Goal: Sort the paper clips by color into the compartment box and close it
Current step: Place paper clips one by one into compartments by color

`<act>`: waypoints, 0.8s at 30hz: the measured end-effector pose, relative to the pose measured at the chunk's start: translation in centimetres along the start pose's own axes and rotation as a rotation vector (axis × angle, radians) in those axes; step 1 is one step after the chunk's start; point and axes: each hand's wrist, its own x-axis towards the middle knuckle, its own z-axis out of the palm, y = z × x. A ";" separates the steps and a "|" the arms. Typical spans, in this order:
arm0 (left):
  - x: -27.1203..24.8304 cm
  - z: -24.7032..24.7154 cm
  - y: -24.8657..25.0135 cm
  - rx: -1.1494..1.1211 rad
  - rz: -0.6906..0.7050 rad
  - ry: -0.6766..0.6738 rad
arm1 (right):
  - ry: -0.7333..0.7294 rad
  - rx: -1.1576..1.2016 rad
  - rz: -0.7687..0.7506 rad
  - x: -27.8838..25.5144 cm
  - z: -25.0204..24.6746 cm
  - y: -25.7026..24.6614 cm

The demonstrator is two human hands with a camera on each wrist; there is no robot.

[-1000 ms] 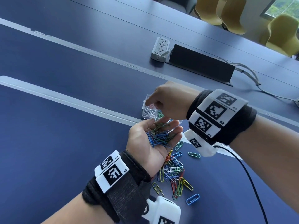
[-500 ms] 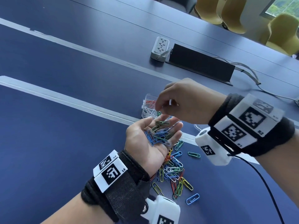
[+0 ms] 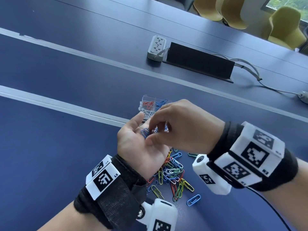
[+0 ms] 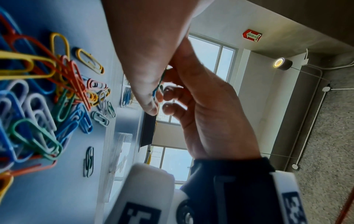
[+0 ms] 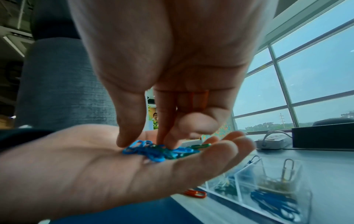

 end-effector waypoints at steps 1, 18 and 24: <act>0.1 -0.1 0.0 -0.008 -0.002 0.022 | 0.012 -0.007 0.022 0.0 0.3 -0.2; 0.5 -0.1 -0.3 -0.007 0.106 -0.029 | 0.157 0.475 0.093 0.6 -0.3 -0.8; 0.8 -0.3 -0.4 -0.096 0.103 -0.133 | 0.024 1.258 0.206 0.1 -1.2 1.0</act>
